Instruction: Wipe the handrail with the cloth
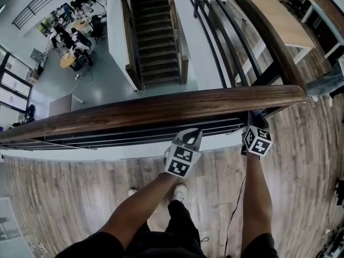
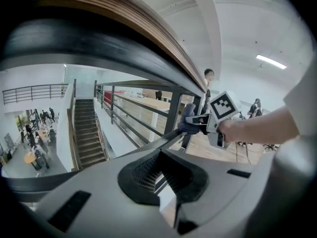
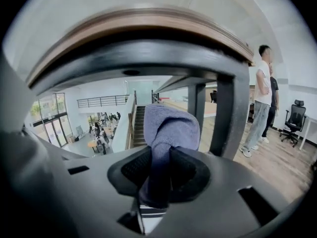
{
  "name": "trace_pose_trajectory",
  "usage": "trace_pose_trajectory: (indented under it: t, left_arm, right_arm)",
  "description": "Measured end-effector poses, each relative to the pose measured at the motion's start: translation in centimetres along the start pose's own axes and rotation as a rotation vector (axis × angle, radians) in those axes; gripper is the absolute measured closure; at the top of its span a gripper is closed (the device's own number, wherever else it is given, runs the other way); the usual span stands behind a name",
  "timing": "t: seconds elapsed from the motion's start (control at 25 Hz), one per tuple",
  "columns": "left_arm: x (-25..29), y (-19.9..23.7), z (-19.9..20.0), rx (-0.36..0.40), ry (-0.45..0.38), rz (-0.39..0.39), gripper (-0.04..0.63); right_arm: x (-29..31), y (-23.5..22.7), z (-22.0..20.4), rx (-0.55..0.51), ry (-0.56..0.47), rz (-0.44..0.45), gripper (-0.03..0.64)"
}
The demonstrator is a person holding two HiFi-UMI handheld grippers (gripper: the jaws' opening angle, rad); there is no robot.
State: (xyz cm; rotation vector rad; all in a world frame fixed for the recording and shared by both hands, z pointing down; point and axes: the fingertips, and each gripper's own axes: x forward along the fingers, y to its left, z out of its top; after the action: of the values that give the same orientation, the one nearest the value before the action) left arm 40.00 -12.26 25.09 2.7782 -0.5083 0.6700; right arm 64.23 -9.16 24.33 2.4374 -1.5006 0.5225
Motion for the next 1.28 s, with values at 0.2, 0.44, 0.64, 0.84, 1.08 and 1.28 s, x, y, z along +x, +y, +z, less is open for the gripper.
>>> trace_pose_trajectory:
  t: [0.2, 0.44, 0.64, 0.84, 1.08, 1.28]
  left_arm:
    - [-6.4, 3.7, -1.9, 0.012, -0.048, 0.052, 0.597]
    - [-19.0, 11.7, -7.1, -0.022, -0.081, 0.152, 0.597]
    - [-30.4, 20.8, -14.4, -0.07, -0.099, 0.271, 0.597]
    - [-39.8, 31.0, -23.8, -0.118, -0.125, 0.402, 0.597]
    - [-48.8, 41.6, -36.4, -0.21, -0.158, 0.563, 0.597]
    - [-52.1, 42.6, -32.9, -0.244, -0.195, 0.678, 0.597]
  right_arm:
    - [-5.5, 11.2, -0.2, 0.0, -0.084, 0.078, 0.522]
    - [-13.1, 30.0, -2.4, -0.025, -0.122, 0.194, 0.522]
    - [-16.4, 46.4, -6.7, -0.08, -0.117, 0.322, 0.522]
    - [-16.8, 60.6, -11.7, -0.091, -0.135, 0.417, 0.522]
    - [-15.8, 76.5, -19.0, -0.181, -0.165, 0.572, 0.522]
    - [-15.8, 80.1, -14.8, -0.265, -0.179, 0.713, 0.522]
